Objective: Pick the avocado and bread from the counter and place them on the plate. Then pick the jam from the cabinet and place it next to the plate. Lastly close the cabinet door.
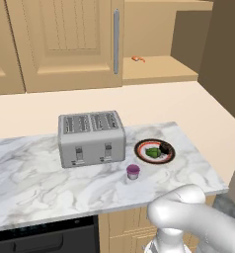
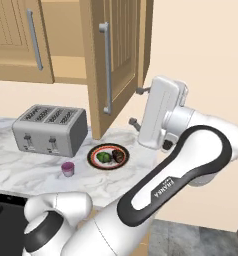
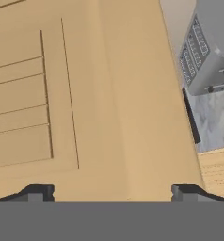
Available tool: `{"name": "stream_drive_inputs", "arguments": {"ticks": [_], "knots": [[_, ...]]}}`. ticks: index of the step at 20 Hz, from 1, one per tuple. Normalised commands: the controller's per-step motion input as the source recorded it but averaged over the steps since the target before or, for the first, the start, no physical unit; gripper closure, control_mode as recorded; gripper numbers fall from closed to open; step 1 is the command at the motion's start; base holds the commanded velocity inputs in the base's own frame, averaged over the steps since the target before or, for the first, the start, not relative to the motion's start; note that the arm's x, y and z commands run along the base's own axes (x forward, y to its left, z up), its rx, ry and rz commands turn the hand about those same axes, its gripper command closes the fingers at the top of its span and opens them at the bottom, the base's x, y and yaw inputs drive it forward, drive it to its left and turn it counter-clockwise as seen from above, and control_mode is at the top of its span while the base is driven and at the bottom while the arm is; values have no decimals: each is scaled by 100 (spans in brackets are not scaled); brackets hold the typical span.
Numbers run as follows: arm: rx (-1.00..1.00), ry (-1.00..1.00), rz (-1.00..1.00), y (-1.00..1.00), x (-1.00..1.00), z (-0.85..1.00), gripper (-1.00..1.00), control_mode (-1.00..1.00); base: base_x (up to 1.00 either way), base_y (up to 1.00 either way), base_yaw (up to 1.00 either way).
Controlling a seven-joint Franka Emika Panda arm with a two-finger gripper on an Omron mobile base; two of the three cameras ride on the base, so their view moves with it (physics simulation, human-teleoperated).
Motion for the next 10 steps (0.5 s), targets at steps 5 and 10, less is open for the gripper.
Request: {"name": "stream_drive_inputs", "arguments": {"ticks": [5, 10], "knots": [[0, 0, 11, 0, 25, -6, -100, -100, 0, 0, 0], [0, 0, 11, 0, 26, -7, -100, -100, 0, 0, 0]]}}
